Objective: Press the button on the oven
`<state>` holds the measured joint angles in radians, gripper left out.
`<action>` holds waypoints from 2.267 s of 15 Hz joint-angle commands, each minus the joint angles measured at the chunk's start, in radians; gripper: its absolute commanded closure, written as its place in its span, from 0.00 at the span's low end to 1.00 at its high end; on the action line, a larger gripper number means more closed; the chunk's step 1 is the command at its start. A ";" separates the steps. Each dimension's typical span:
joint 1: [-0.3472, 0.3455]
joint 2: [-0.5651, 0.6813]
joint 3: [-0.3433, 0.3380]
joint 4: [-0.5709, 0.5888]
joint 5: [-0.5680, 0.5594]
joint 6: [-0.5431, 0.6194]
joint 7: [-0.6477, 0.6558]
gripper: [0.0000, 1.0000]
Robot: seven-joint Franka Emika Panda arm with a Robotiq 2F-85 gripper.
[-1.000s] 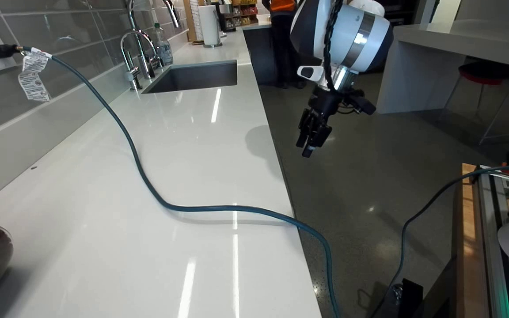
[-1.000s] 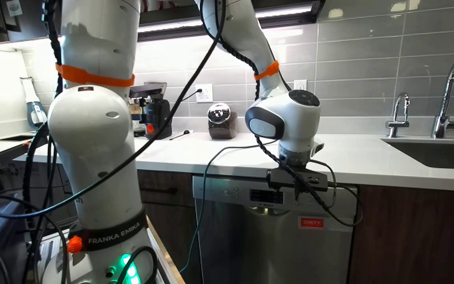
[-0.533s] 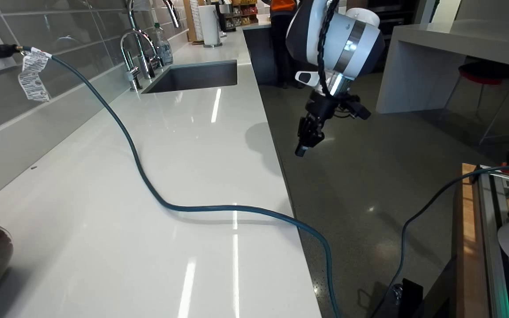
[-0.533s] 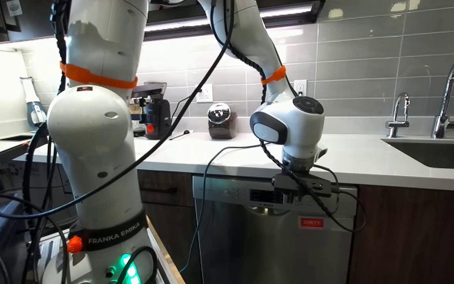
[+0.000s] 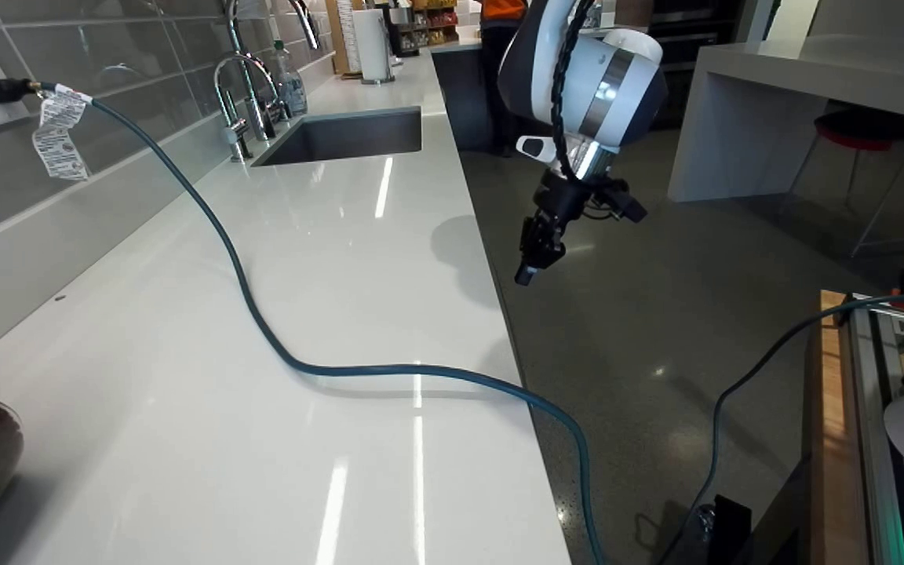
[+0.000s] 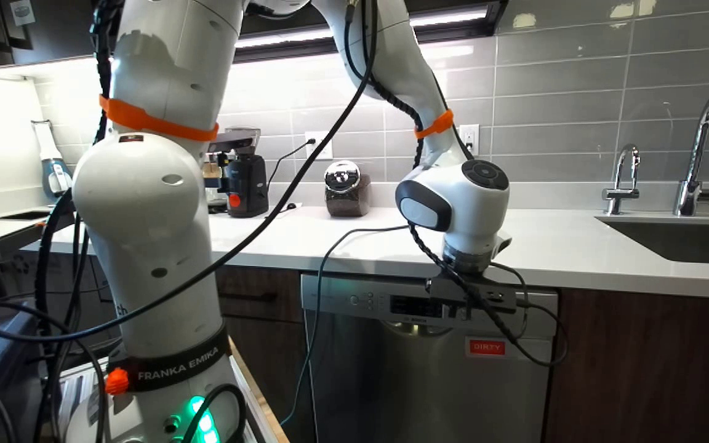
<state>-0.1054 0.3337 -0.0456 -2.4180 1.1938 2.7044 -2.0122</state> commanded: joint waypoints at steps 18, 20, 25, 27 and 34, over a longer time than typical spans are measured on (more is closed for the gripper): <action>-0.042 0.049 0.030 0.062 0.073 -0.081 -0.078 1.00; -0.041 0.049 0.032 0.066 0.073 -0.087 -0.078 1.00; -0.041 0.057 0.036 0.079 0.073 -0.094 -0.078 1.00; -0.042 0.058 0.038 0.082 0.077 -0.100 -0.081 1.00; -0.072 0.065 0.046 0.093 0.123 -0.177 -0.094 1.00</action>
<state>-0.1579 0.3730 -0.0202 -2.3592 1.2641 2.5866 -2.0736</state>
